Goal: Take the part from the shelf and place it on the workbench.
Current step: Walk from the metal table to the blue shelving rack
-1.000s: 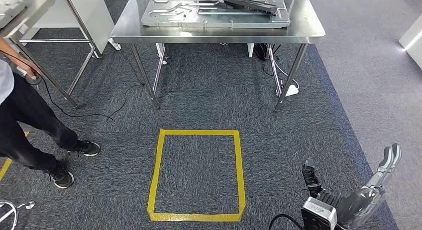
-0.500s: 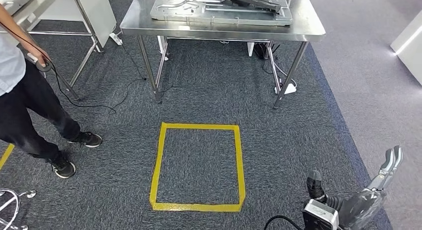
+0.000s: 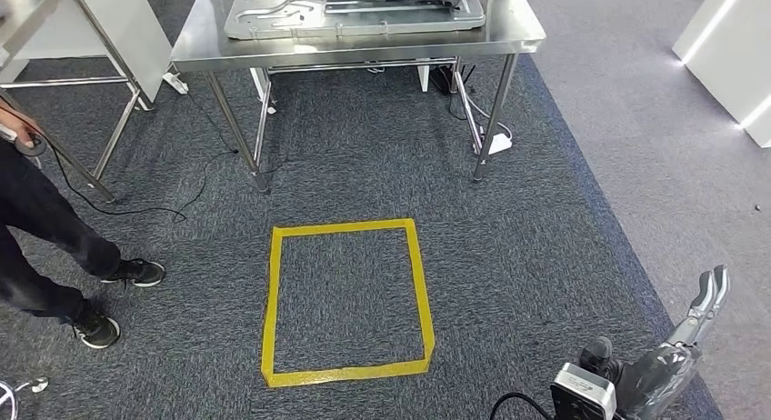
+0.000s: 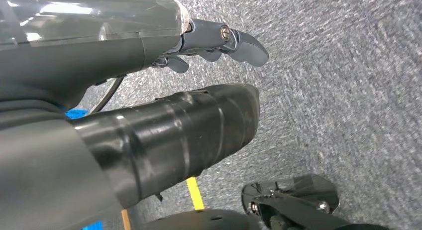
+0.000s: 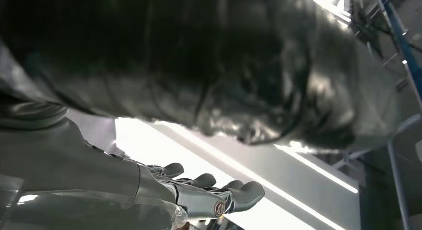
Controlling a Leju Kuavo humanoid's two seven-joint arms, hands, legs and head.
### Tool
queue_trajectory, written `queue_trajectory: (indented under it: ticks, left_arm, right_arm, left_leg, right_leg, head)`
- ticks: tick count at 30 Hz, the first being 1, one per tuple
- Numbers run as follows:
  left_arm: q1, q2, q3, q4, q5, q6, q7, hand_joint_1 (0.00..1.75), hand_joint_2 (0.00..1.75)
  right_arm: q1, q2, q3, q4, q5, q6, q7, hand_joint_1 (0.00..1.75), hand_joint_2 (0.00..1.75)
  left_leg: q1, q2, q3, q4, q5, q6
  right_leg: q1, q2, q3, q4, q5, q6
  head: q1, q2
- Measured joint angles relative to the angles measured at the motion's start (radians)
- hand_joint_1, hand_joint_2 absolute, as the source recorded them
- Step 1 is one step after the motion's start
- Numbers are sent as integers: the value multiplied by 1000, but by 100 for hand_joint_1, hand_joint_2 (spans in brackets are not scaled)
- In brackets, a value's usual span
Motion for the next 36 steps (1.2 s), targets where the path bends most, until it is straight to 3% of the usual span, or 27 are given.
queue_trajectory:
  ticks: [1, 2, 4, 6, 8, 10, 13, 14, 15, 16, 18, 20, 21, 23, 24, 26, 28, 29, 30, 31, 32, 34, 36]
  left_arm:
    - [1, 0, 1, 0, 0, 0, 0, 0, 0]
    - [1, 0, 1, 0, 0, 0, 0, 0, 0]
    - [1, 0, 2, 0, 0, 0, 0, 0, 0]
    - [1, 0, 4, 0, 0, -1, 0, 0, 0]
    - [0, 0, 5, 0, 0, -1, -1, 0, 0]
    - [-1, -1, 6, 0, 0, -1, -1, 0, 0]
    - [1, -2, 8, 0, 0, 0, -1, 0, 0]
    - [2, -2, 9, 0, 0, 0, 0, 0, 0]
    - [3, -2, 10, 0, 0, 1, 0, 0, 0]
    - [3, -2, 10, 0, 0, 1, 0, 0, 0]
    - [1, -2, 10, 0, 1, 2, 1, 0, 0]
    - [0, -3, 11, 0, 3, 3, 1, 0, 0]
    - [0, -3, 11, 0, 4, 3, 1, 0, 0]
    - [-2, -3, 12, 0, 5, 4, 1, 0, 0]
    - [-4, -3, 12, 0, 5, 4, 1, 0, 0]
    - [-4, -3, 12, 0, 5, 4, 1, 0, 0]
    - [-1, -3, 12, 0, 5, 4, 2, 0, 0]
    - [1, -3, 13, 0, 5, 4, 4, 0, 0]
    - [3, -3, 13, 0, 5, 4, 5, 0, 0]
    - [6, -3, 13, 0, 4, 4, 6, 0, 0]
    - [7, -3, 13, 0, 4, 4, 7, 0, 0]
    - [8, -3, 14, 0, 4, 5, 8, 0, 0]
    - [8, -3, 15, 0, 3, 6, 9, 0, 0]
  right_arm:
    - [0, 0, 0, 1, 0, 0, 1, 0, 0]
    - [0, 0, 1, 2, 0, 0, 1, 0, 0]
    - [0, 0, 3, 2, 1, 0, 2, 0, 0]
    - [0, 0, 6, 3, 3, 0, 2, 0, 0]
    - [2, 0, 8, 3, 3, 0, 2, 0, 0]
    - [5, 0, 8, 2, 2, 0, 2, 0, 0]
    - [7, 0, 8, 1, -5, 0, 1, 0, 0]
    - [9, 0, 8, 1, -8, 0, 1, 0, 0]
    - [13, 0, 8, 1, -12, 0, 1, 0, 0]
    - [16, 0, 8, 1, -15, 0, 1, 0, 0]
    - [22, 0, 8, 1, -21, 0, 1, 0, 0]
    - [26, 2, 7, 1, -26, 0, 0, 0, 0]
    - [28, 3, 7, 1, -28, 0, 0, 0, 0]
    - [34, 6, 6, 1, -30, 0, 0, 0, 0]
    - [37, 8, 5, 0, -31, -1, 0, 0, 0]
    - [41, 12, 3, 1, -32, -1, 1, 0, 0]
    - [45, 14, 1, 1, -36, -1, 1, 0, 0]
    - [49, 15, 0, 1, -38, -1, 2, 0, 0]
    - [54, 15, -1, 1, -40, -1, 2, 0, 0]
    - [58, 16, -2, 2, -42, -1, 2, 0, 0]
    - [61, 17, -3, 2, -43, -1, 3, 0, 0]
    - [66, 17, -4, 3, -42, -1, 10, 0, 0]
    - [70, 19, -5, 4, -39, 0, 21, 0, 0]
  left_leg:
    - [2, -1, 11, -20, 23, 0]
    - [4, -6, 39, -77, 59, 0]
    - [9, -47, 100, -211, 115, 5]
    - [9, -80, 122, -270, 127, 10]
    - [8, -68, 121, -274, 131, 19]
    - [11, -45, 122, -283, 141, 33]
    - [10, -7, 117, -287, 147, 44]
    - [9, 7, 115, -286, 147, 44]
    - [8, 21, 114, -286, 147, 44]
    - [8, 33, 114, -285, 146, 43]
    - [8, 54, 117, -284, 143, 39]
    - [3, 69, 122, -283, 139, 31]
    - [1, 76, 123, -282, 137, 26]
    - [-1, 90, 127, -283, 135, 16]
    - [1, 87, 127, -279, 130, 10]
    - [4, 51, 108, -233, 94, 0]
    - [6, 9, 52, -109, 26, -5]
    - [6, 2, 20, -42, 1, -6]
    - [6, 0, -1, 0, -7, -6]
    - [6, -1, -5, 4, 7, -6]
    - [6, -3, 10, -33, 40, -4]
    - [7, -40, 69, -169, 111, 4]
    - [7, -77, 103, -256, 137, 12]
  right_leg:
    - [0, 11, -2, 2, 1, 1]
    - [-1, 22, -2, 5, 2, 3]
    - [0, 41, -9, 15, 3, 8]
    - [-2, 59, -21, 21, 7, 21]
    - [-3, 77, -30, 20, 15, 36]
    - [-2, 58, -44, 45, -2, 46]
    - [-1, 3, -117, 210, -98, 54]
    - [-3, -3, -142, 267, -120, 57]
    - [-4, -6, -151, 295, -125, 58]
    - [-6, -10, -141, 283, -110, 59]
    - [-7, -34, -68, 155, -49, 56]
    - [0, -65, -6, 39, -15, 46]
    - [4, -71, 4, 17, -13, 41]
    - [7, -55, 0, 13, -12, 30]
    - [5, -47, -1, 11, -9, 25]
    - [-1, -30, -1, 5, -3, 12]
    - [-2, -13, -5, 4, 1, 5]
    - [-1, -2, -7, 5, 2, 4]
    - [0, 10, -8, 7, 2, 3]
    - [1, 22, -9, 9, 2, 3]
    - [1, 36, -9, 12, 2, 3]
    - [2, 61, -11, 19, 1, 6]
    - [1, 82, -18, 24, 2, 15]
  head:
    - [0, 0]
    - [0, 0]
    - [0, 0]
    - [0, 0]
    - [0, 0]
    - [1, 0]
    - [3, 0]
    - [3, 0]
    - [3, 0]
    - [3, 0]
    - [4, 0]
    - [3, 0]
    - [3, 0]
    - [3, 0]
    - [3, 0]
    - [3, 0]
    - [2, 0]
    - [2, 0]
    - [2, 0]
    - [2, 0]
    - [2, 0]
    - [2, 0]
    - [3, 0]
